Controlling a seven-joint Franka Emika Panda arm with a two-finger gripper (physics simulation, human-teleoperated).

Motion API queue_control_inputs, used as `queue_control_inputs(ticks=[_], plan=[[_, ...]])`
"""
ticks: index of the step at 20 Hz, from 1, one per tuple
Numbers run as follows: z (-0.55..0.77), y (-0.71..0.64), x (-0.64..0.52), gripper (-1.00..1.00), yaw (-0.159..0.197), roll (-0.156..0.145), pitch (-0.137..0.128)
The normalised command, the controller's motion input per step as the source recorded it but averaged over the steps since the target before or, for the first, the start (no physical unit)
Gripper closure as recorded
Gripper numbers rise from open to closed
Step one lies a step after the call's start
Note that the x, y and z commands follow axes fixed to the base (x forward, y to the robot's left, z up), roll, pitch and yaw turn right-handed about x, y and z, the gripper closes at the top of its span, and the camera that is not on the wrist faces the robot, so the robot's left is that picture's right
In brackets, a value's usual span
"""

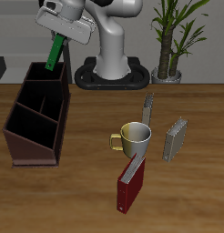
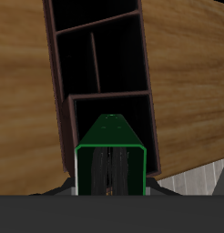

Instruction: Place the green book into the right desk caddy's right compartment

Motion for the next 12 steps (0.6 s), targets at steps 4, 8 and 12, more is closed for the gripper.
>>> queue_control_inputs(ticks=[4,8,12], plan=[[-0.10,0.01,0.11,1.00,-0.014,-0.018,0.020],[-0.07,-0.06,0.04,1.00,-0.024,-0.019,0.015],[-0.09,-0.02,0.00,1.00,0.003,0.000,0.014]])
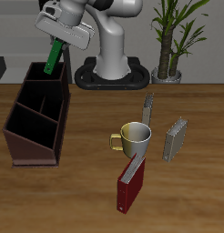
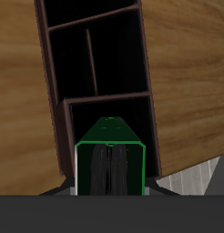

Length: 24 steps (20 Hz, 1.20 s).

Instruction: Place the green book into the right desk caddy's right compartment

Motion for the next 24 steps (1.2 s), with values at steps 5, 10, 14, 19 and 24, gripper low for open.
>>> queue_control_inputs(ticks=[5,10,14,19,24], plan=[[-0.07,-0.10,0.06,1.00,-0.009,-0.014,0.018],[-0.12,-0.10,0.08,1.00,-0.009,-0.020,0.025],[-0.10,-0.12,0.09,1.00,-0.009,-0.030,0.021],[-0.10,-0.06,0.10,1.00,0.010,-0.021,0.010],[-0.19,-0.07,0.14,1.00,-0.003,0.001,0.046]])
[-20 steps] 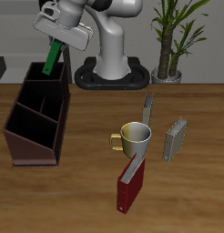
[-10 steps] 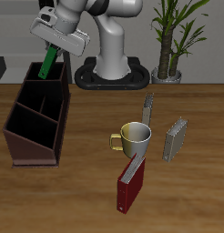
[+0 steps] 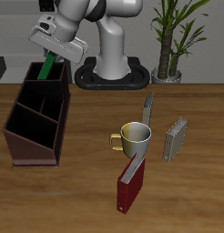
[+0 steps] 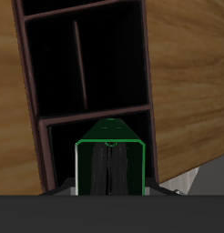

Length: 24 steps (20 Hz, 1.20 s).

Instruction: Place the green book into the right desk caddy's right compartment

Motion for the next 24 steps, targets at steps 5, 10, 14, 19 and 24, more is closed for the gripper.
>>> queue_control_inputs(ticks=[5,10,14,19,24], plan=[[-0.12,0.04,0.06,1.00,-0.014,0.002,0.028],[-0.17,0.06,0.05,1.00,-0.006,0.026,0.025],[-0.20,0.03,0.02,1.00,0.007,0.005,0.012],[-0.14,-0.08,0.02,1.00,0.001,-0.017,0.007],[-0.14,-0.05,0.07,1.00,-0.010,-0.012,0.033]])
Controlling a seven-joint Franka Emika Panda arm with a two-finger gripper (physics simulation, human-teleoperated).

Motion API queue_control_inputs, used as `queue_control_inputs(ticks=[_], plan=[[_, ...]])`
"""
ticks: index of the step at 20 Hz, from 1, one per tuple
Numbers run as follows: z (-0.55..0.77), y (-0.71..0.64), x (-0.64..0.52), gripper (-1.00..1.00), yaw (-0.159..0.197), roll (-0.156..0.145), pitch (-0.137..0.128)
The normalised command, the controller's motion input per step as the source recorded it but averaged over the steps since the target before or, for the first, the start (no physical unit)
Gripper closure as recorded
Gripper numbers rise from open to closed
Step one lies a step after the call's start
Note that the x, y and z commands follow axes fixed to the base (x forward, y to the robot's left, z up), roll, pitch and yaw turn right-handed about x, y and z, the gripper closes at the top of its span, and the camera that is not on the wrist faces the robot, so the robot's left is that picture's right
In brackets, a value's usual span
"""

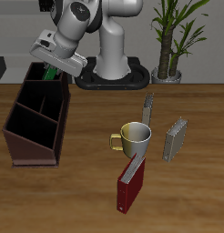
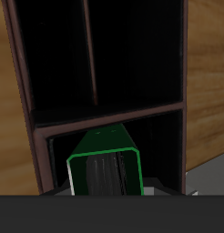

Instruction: Place the green book into the right desk caddy's right compartment

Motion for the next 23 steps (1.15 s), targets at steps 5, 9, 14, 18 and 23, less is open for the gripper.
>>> queue_control_inputs(ticks=[5,9,14,18,23], plan=[[-0.20,-0.04,0.06,1.00,-0.009,0.004,0.059],[-0.04,-0.03,0.00,-1.00,-0.007,-0.013,0.014],[0.03,-0.03,-0.01,-1.00,-0.007,-0.011,-0.007],[0.07,-0.01,0.02,-1.00,0.025,0.001,-0.030],[0.10,0.00,0.02,-1.00,0.015,0.010,-0.010]])
